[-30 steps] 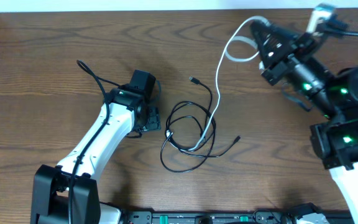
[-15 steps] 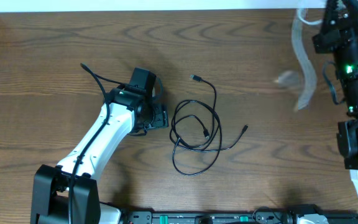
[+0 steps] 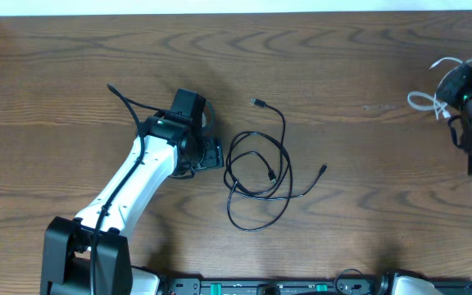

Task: Untangle cables
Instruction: 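Carry the white cable with the right gripper to the table's right edge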

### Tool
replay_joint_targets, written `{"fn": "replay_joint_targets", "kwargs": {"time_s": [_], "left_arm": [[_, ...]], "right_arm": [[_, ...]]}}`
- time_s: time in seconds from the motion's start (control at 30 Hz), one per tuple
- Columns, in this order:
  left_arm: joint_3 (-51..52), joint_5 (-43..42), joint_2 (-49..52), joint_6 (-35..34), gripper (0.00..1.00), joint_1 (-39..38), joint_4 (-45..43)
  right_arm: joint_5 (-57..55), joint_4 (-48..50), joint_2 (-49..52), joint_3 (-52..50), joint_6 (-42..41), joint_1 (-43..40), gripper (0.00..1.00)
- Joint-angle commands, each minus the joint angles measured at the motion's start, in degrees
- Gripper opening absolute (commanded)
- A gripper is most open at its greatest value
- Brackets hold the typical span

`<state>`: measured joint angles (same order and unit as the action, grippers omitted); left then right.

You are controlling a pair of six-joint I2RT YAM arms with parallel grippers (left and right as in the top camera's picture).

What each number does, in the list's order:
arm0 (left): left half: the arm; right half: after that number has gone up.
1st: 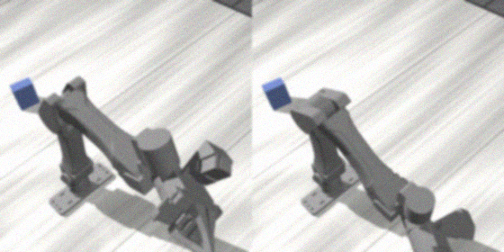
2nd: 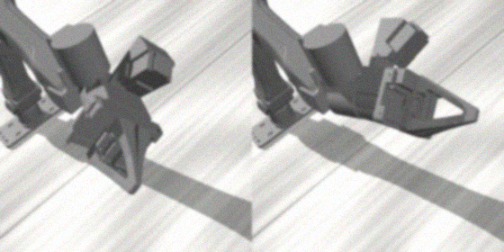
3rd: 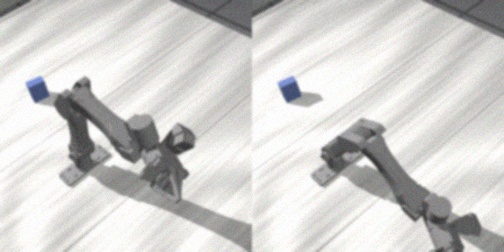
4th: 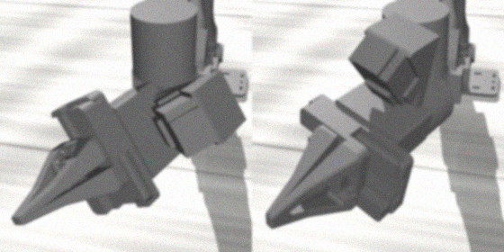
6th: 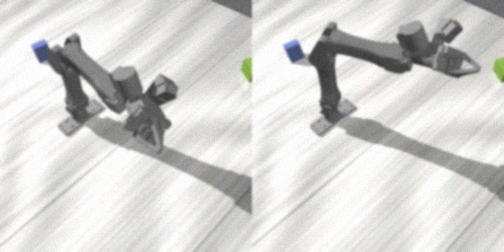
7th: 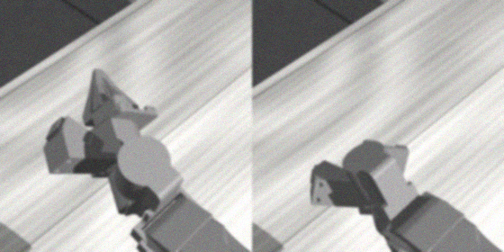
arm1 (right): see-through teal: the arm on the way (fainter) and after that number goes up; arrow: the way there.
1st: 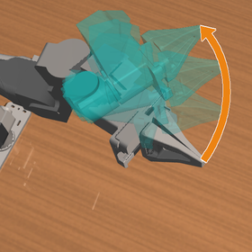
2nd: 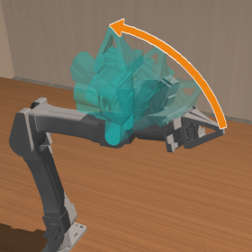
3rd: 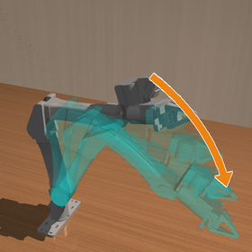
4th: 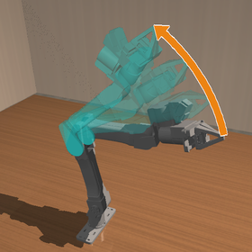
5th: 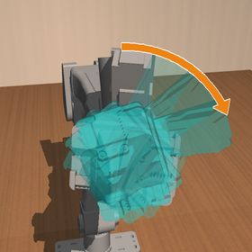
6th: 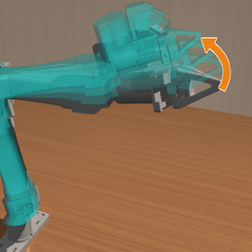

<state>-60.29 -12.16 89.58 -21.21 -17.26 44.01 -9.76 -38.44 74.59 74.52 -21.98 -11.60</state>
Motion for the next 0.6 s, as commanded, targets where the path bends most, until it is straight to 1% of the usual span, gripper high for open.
{"fn": "replay_joint_targets", "kwargs": {"time_s": [0.0, 0.1, 0.27, 0.3, 0.57], "left_arm": [[0.6, -0.5, 0.5, -0.5, 0.73, 0.2, 0.5], [0.6, -0.5, 0.4, -0.5, 0.73, 0.2, 0.7], [0.6, -0.5, 0.5, -0.5, 0.73, 0.2, 1.1], [0.6, -0.5, 0.5, -0.5, 0.73, 0.2, 1.4], [0.6, -0.5, 0.5, -0.5, 0.73, 0.2, 1.8]], "right_arm": [[-1.3, -3.3, 4.2, 0.5, 1.5, -3.3, 0.01], [-1.3, -5.5, 7.8, 0.5, 1.5, -5.5, 0.01], [-1.3, -6.1, 12.5, 0.5, 1.5, -10.2, 0.01], [-1.3, -6.1, 13.6, 0.5, 1.4, -13.5, 0.01], [-2.3, -7.1, 13.7, 0.5, -2.7, -26.9, 0.01]]}}
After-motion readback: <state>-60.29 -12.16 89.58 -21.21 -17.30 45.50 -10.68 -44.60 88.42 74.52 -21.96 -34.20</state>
